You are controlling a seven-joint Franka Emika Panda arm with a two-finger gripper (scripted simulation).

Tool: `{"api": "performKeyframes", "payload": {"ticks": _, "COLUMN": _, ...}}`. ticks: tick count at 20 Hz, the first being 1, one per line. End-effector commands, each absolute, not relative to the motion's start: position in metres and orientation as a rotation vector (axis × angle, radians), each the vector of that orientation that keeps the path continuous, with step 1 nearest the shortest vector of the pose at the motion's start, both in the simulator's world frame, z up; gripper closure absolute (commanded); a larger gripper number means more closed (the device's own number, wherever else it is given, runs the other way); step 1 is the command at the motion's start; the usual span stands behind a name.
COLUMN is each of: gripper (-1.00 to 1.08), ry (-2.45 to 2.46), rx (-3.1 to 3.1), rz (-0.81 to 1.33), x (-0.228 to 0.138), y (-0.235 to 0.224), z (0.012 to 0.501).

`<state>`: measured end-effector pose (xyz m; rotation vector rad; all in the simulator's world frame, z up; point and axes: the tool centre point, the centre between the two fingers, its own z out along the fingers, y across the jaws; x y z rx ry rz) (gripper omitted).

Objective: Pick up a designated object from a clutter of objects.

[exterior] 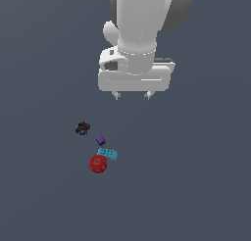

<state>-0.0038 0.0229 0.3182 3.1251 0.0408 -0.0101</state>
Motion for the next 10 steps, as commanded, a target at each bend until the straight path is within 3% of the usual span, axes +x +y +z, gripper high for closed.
{"api": "performKeyframes", "payload": {"ticks": 1, "gripper": -0.92, "ry": 0.041, "rx": 3.125, "rz": -0.010, "x": -0.004, "y": 0.023, "z": 0.318}}
{"api": "performKeyframes", "payload": {"ticks": 10, "gripper": -0.92, "ry": 0.028, "rx": 3.111, "rz": -0.030, "x": 0.000, "y": 0.008, "z": 0.322}}
